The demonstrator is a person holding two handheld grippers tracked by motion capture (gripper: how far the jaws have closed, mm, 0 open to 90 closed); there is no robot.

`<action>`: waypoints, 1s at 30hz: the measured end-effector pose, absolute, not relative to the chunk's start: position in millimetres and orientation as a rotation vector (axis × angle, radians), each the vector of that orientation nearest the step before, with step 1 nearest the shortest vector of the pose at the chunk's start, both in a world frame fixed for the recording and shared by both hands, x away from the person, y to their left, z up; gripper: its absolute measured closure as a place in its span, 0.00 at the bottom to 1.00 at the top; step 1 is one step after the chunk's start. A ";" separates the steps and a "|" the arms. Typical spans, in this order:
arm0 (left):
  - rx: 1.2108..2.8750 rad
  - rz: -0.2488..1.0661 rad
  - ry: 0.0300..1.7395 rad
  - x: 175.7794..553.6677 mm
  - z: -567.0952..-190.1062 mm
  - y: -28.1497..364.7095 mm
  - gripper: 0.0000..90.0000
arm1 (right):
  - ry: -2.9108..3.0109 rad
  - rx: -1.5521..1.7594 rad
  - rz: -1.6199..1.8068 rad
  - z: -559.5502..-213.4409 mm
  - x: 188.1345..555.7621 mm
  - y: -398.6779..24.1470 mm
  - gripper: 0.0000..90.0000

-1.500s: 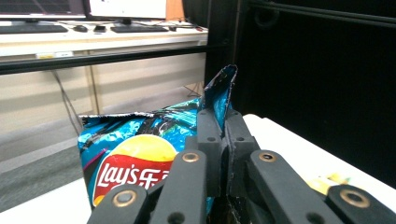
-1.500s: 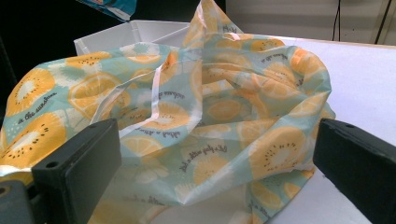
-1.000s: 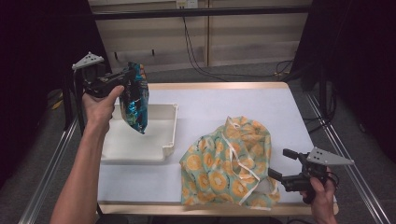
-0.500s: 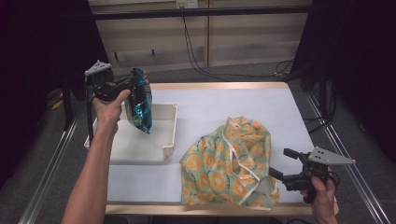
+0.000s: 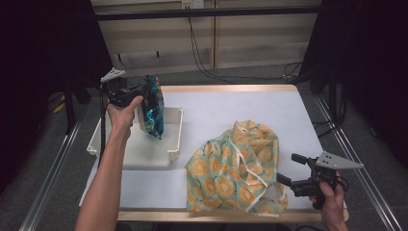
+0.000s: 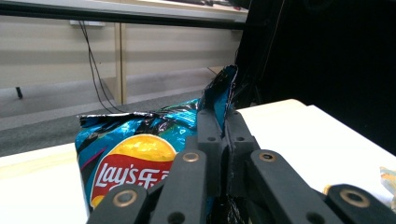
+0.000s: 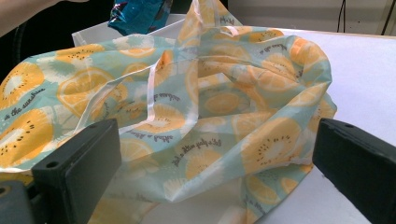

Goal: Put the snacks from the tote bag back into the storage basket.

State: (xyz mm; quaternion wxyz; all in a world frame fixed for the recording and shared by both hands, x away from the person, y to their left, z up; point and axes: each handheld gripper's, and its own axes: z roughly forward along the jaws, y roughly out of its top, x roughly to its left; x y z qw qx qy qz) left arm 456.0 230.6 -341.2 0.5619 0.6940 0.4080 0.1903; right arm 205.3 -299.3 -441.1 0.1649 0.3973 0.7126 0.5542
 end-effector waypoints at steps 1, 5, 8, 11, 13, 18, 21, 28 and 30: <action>1.640 0.450 0.956 456.5 -342.1 229.0 0.97 | 2.032 1.135 1.582 -441.5 205.9 -299.2 0.01; 1.653 0.448 0.939 457.3 -346.6 220.2 0.97 | 2.040 1.128 1.584 -443.0 207.5 -299.1 0.01; 1.656 0.435 0.930 457.8 -350.7 212.2 0.96 | 2.045 1.127 1.588 -443.3 208.0 -299.0 0.01; 1.670 0.428 0.918 459.5 -356.2 202.9 0.95 | 2.047 1.124 1.587 -442.9 208.2 -299.0 0.01; 1.676 0.417 0.913 461.8 -360.0 198.4 0.94 | 2.046 1.121 1.587 -443.0 208.2 -299.4 0.01; 1.681 0.406 0.915 468.7 -368.0 190.8 0.94 | 2.042 1.139 1.591 -443.9 209.4 -300.6 0.01; 1.672 0.398 0.918 471.1 -370.6 187.1 0.92 | 2.045 1.135 1.593 -444.5 211.1 -301.8 0.01; 1.696 0.369 0.926 471.0 -374.7 179.1 0.87 | 2.047 1.138 1.601 -445.1 214.9 -301.6 0.01; 1.703 0.350 0.930 471.6 -375.3 179.2 0.84 | 2.053 1.133 1.597 -444.9 215.3 -301.0 0.01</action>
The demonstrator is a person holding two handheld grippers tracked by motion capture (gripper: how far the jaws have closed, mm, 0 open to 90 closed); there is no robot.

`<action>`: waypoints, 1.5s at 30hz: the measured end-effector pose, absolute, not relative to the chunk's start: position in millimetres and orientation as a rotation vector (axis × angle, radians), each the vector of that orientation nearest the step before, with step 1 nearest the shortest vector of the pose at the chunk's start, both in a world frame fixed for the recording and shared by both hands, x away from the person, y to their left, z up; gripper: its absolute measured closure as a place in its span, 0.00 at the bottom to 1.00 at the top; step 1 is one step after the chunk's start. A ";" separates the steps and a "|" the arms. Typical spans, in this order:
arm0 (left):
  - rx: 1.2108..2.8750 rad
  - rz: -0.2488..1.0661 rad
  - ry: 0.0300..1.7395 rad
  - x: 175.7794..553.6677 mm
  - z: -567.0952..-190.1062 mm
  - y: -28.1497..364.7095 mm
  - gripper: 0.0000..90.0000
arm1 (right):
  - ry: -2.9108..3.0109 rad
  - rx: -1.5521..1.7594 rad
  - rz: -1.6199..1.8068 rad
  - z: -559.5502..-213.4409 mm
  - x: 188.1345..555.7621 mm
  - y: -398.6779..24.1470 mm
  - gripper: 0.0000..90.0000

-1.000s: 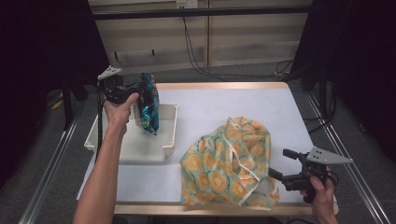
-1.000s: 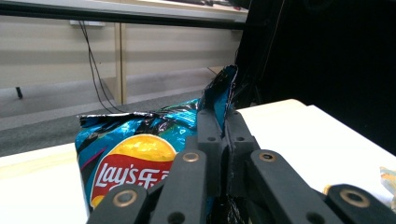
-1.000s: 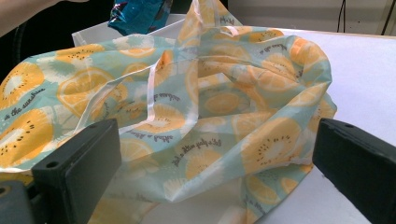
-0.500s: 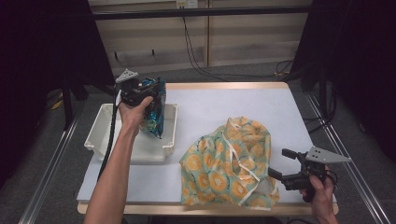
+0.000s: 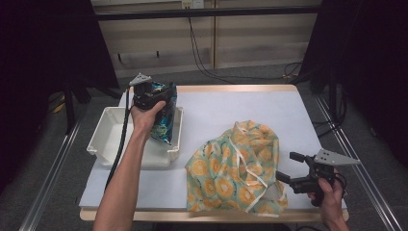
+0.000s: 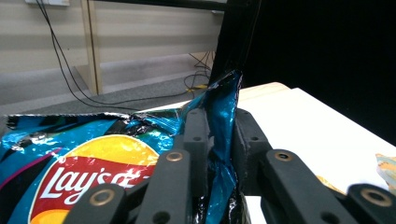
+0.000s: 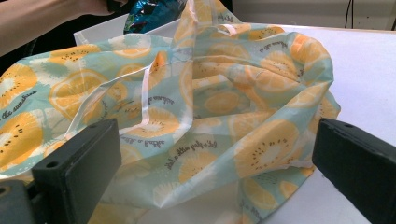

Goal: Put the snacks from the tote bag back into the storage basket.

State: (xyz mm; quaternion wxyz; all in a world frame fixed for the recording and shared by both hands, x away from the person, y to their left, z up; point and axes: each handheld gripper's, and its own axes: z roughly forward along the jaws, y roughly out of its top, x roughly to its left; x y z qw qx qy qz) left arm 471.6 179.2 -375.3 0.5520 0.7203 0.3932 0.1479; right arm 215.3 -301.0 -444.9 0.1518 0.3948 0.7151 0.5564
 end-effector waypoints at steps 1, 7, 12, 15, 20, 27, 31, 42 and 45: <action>1.706 0.327 0.919 472.5 -375.9 179.6 0.83 | 2.053 1.131 1.597 -444.6 215.5 -300.9 0.01; 1.721 0.314 0.923 471.7 -374.3 179.1 0.82 | 2.046 1.133 1.601 -442.9 214.4 -300.2 0.01; 1.744 0.308 0.913 470.1 -374.5 177.0 0.80 | 2.049 1.128 1.599 -442.3 214.5 -299.0 0.01; 1.746 0.292 0.907 470.0 -374.8 175.1 0.77 | 2.053 1.126 1.599 -442.4 214.6 -298.2 0.01; 1.766 0.274 0.892 467.2 -373.5 173.4 0.60 | 2.049 1.125 1.601 -441.9 214.1 -297.5 0.01; 1.758 0.272 0.899 463.3 -369.1 177.0 0.38 | 2.059 1.118 1.599 -441.1 214.5 -296.0 0.01; 1.748 0.278 0.891 459.2 -364.0 179.4 0.34 | 2.060 1.120 1.596 -441.2 214.5 -295.8 0.01; 1.769 0.272 0.820 438.0 -356.2 196.3 0.45 | 2.064 1.118 1.592 -441.4 214.1 -295.1 0.01; 1.786 0.271 0.793 432.8 -357.1 197.7 0.51 | 2.062 1.117 1.594 -440.8 214.0 -294.8 0.01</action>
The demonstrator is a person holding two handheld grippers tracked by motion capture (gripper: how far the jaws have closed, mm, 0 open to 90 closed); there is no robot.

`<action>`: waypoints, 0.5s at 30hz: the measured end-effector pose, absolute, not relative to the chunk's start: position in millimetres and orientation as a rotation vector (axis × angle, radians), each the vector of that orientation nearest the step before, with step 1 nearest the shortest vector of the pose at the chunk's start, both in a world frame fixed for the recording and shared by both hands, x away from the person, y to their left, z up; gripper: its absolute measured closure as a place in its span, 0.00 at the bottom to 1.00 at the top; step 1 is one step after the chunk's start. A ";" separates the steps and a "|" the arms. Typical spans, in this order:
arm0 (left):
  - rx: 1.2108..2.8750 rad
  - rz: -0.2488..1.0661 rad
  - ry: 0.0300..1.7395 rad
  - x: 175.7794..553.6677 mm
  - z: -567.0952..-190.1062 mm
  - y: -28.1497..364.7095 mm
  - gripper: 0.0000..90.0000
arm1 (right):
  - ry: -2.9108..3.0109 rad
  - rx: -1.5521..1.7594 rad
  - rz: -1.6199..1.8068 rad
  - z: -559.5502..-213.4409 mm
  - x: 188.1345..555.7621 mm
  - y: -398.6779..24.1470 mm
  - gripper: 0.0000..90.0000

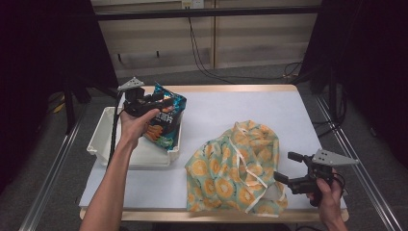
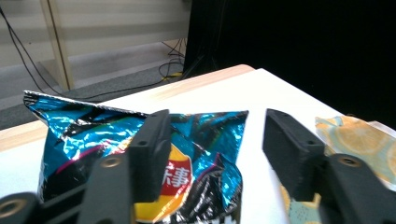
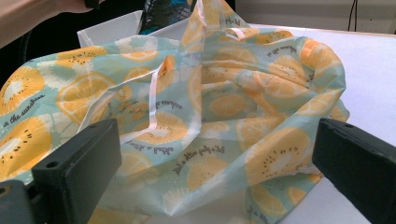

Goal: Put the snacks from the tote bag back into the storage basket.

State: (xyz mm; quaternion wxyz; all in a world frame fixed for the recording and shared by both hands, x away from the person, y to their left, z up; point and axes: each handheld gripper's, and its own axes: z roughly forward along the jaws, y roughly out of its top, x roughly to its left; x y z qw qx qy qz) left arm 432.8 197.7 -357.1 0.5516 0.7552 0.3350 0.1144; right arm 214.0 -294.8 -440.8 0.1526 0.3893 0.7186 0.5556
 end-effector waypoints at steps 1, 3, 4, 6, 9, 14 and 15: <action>1.799 0.273 0.787 430.3 -357.4 197.7 0.54 | 2.060 1.116 1.595 -440.8 214.0 -294.9 0.01; 1.826 0.279 0.762 424.7 -358.2 198.9 0.63 | 2.061 1.119 1.589 -441.2 214.2 -295.2 0.01; 1.836 0.278 0.756 422.3 -359.1 199.5 0.66 | 2.064 1.120 1.588 -441.4 214.1 -294.9 0.01; 1.882 0.291 0.743 416.7 -360.5 200.0 0.73 | 2.065 1.116 1.590 -441.6 213.9 -294.5 0.01; 1.900 0.289 0.731 409.3 -363.3 206.1 0.82 | 2.066 1.117 1.589 -441.5 214.0 -294.2 0.01; 1.929 0.267 0.731 396.8 -373.3 223.0 0.92 | 2.065 1.111 1.593 -441.3 214.1 -294.2 0.01; 1.927 0.262 0.738 393.2 -376.5 226.8 0.95 | 2.065 1.114 1.594 -441.2 214.1 -293.9 0.01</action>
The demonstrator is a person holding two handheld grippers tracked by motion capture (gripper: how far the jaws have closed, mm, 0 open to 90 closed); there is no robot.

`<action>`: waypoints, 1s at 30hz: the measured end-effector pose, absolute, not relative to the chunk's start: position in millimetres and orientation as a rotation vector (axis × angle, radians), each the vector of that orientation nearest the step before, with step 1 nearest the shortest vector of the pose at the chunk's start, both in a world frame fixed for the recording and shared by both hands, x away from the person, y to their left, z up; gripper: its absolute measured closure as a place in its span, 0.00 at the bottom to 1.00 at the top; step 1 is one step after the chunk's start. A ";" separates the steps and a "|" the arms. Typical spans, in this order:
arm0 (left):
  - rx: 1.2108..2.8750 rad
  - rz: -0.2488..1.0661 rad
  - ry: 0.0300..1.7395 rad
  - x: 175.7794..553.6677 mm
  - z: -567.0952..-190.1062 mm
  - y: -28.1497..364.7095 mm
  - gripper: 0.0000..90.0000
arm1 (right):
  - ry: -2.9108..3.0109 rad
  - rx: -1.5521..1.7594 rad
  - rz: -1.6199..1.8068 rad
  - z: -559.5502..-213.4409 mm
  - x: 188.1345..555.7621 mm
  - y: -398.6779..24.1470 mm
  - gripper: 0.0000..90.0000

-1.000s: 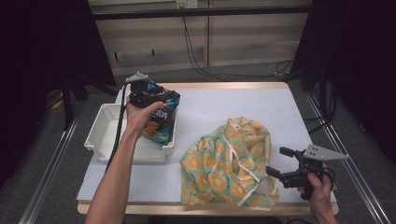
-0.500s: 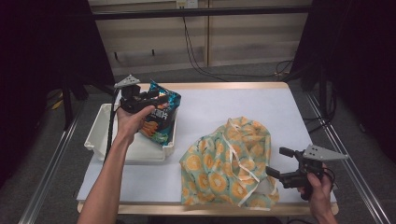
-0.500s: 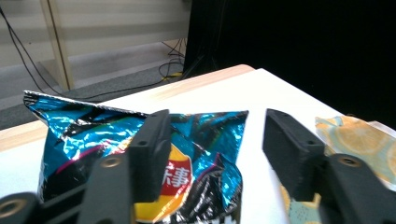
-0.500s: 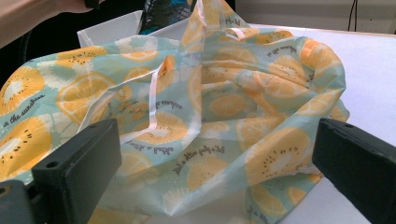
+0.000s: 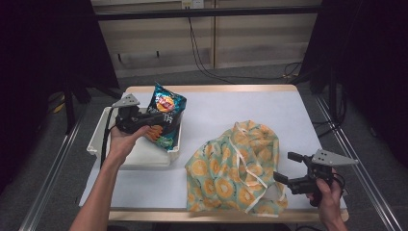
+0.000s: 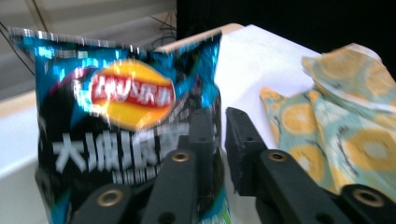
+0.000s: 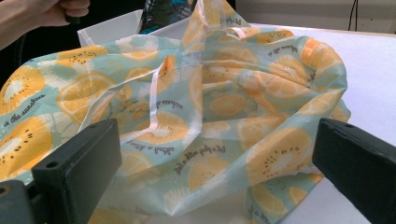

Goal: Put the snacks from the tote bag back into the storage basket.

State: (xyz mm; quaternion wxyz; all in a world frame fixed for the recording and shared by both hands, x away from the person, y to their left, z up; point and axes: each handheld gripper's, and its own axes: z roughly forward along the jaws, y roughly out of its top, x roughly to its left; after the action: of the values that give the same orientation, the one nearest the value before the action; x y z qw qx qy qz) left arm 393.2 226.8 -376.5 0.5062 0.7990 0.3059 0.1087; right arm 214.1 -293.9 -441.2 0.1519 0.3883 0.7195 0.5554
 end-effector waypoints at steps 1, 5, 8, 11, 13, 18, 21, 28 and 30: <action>1.934 0.250 0.739 390.7 -379.5 229.3 0.97 | 2.068 1.110 1.592 -441.3 214.1 -293.5 0.01; 1.988 0.242 0.746 382.9 -391.8 234.5 1.00 | 2.067 1.119 1.593 -441.4 215.0 -293.4 0.01; 2.027 0.221 0.754 377.1 -404.5 237.1 1.00 | 2.069 1.117 1.591 -441.8 216.0 -292.7 0.01; 2.068 0.209 0.762 373.6 -415.6 237.2 1.00 | 2.079 1.116 1.588 -442.3 215.6 -291.4 0.01; 2.099 0.211 0.764 372.4 -421.6 235.4 0.99 | 2.078 1.119 1.588 -442.8 216.0 -291.1 0.01; 2.183 0.210 0.751 372.0 -436.6 227.3 0.98 | 2.077 1.117 1.588 -442.3 215.6 -290.9 0.01; 2.205 0.196 0.747 373.9 -442.5 224.7 0.96 | 2.077 1.119 1.588 -442.6 215.6 -291.4 0.01; 2.270 0.191 0.723 378.6 -452.2 211.2 0.91 | 2.081 1.115 1.587 -443.1 216.2 -290.9 0.01; 2.271 0.193 0.725 380.9 -453.2 209.5 0.90 | 2.079 1.119 1.589 -442.9 216.1 -291.0 0.01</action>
State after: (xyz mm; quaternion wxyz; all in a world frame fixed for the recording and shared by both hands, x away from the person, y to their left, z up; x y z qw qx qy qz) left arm 380.9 209.5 -453.2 0.3663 0.8835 0.2820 0.0752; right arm 216.1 -291.0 -442.9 0.1474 0.3888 0.7225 0.5523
